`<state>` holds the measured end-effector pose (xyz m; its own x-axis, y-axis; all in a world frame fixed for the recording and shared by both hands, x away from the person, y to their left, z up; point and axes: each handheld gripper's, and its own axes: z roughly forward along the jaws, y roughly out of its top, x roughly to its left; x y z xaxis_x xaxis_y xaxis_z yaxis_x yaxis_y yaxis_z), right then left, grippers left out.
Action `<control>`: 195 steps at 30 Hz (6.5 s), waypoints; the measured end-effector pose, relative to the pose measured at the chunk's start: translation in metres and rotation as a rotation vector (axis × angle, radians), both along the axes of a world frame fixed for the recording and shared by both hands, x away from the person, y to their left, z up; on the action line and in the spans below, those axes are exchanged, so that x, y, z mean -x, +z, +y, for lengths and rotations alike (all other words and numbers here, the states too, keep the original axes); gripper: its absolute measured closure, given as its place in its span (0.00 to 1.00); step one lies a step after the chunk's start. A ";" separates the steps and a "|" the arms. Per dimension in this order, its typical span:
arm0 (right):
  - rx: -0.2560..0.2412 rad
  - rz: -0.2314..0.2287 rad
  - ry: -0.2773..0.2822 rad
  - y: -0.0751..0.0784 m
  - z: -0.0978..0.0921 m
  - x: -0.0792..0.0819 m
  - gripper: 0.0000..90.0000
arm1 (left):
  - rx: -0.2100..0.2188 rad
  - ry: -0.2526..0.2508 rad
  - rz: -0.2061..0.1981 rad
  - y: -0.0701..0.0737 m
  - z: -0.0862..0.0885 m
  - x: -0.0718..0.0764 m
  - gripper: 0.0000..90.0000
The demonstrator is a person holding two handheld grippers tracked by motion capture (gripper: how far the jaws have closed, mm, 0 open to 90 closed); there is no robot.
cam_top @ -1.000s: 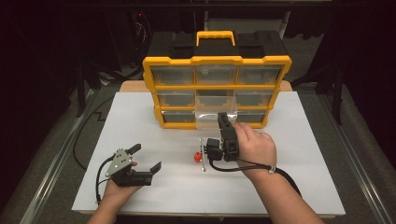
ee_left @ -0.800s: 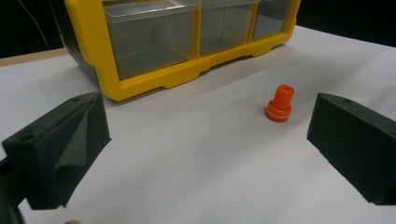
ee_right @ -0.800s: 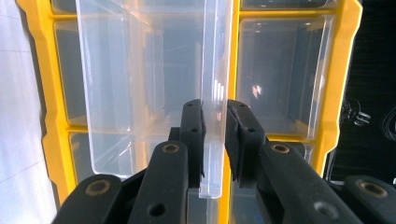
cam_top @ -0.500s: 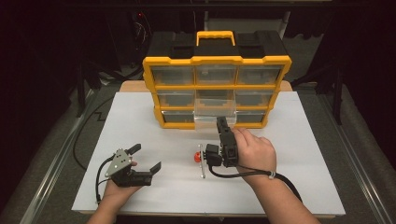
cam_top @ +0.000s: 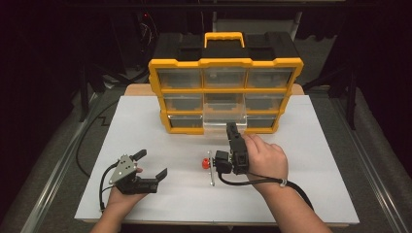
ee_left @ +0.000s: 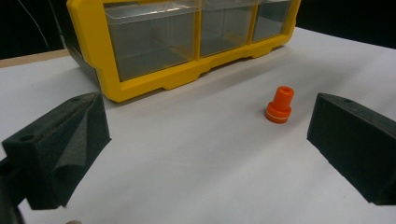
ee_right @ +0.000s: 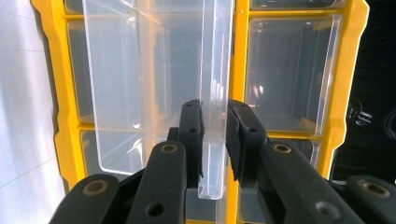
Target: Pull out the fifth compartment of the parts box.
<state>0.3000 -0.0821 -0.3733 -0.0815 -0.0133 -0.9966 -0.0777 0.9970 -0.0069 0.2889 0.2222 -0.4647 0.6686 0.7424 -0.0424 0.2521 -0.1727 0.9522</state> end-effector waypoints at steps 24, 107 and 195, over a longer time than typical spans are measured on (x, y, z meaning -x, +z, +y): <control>0.010 0.001 -0.009 0.002 0.000 -0.005 0.86 | 0.012 0.005 0.002 0.000 0.002 0.000 0.00; -0.059 0.292 -0.166 -0.099 -0.112 0.024 0.23 | -0.011 0.020 0.024 -0.002 0.001 0.000 0.00; -1.513 0.647 -0.054 -0.088 -0.172 0.010 0.00 | 0.028 0.076 0.087 -0.002 0.008 -0.004 0.00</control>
